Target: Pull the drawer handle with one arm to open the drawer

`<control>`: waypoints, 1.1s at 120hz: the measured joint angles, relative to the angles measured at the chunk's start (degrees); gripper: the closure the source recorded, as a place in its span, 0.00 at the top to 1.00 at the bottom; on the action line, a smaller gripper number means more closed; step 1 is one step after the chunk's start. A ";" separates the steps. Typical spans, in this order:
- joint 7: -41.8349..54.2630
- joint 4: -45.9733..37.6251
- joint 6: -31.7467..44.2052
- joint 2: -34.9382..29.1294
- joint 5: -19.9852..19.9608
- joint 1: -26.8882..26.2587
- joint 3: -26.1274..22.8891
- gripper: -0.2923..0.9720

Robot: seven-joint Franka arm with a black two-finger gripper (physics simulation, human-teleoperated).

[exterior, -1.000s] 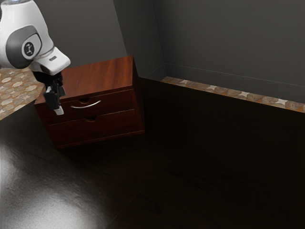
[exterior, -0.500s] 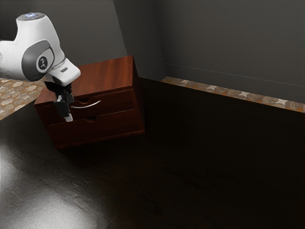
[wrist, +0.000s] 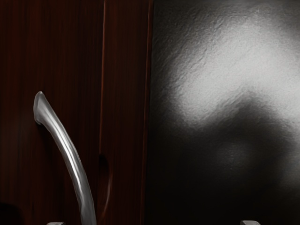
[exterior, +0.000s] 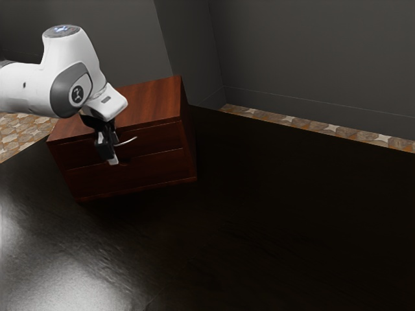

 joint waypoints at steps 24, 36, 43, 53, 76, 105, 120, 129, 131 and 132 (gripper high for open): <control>-0.61 -3.31 -0.18 -3.25 0.44 -2.37 0.69 0.49; -1.28 -7.43 0.00 -6.57 1.54 -3.69 0.68 0.48; -1.78 -10.56 0.32 -9.27 2.63 -4.22 0.55 0.47; -2.59 -13.96 0.62 -12.26 4.16 -5.28 0.66 0.47; -4.33 -20.51 1.43 -17.95 5.82 -7.87 0.59 0.45; -6.30 -29.27 2.06 -26.90 7.33 -8.48 0.28 0.52; -6.95 -29.55 1.36 -31.95 7.48 -6.46 0.00 0.63; -7.28 -28.95 0.41 -34.54 7.53 -4.96 -1.72 0.67; -7.36 -28.34 -0.02 -35.03 7.53 -4.41 -2.46 0.68; -7.40 -27.66 -0.38 -35.10 7.50 -4.18 -2.81 0.68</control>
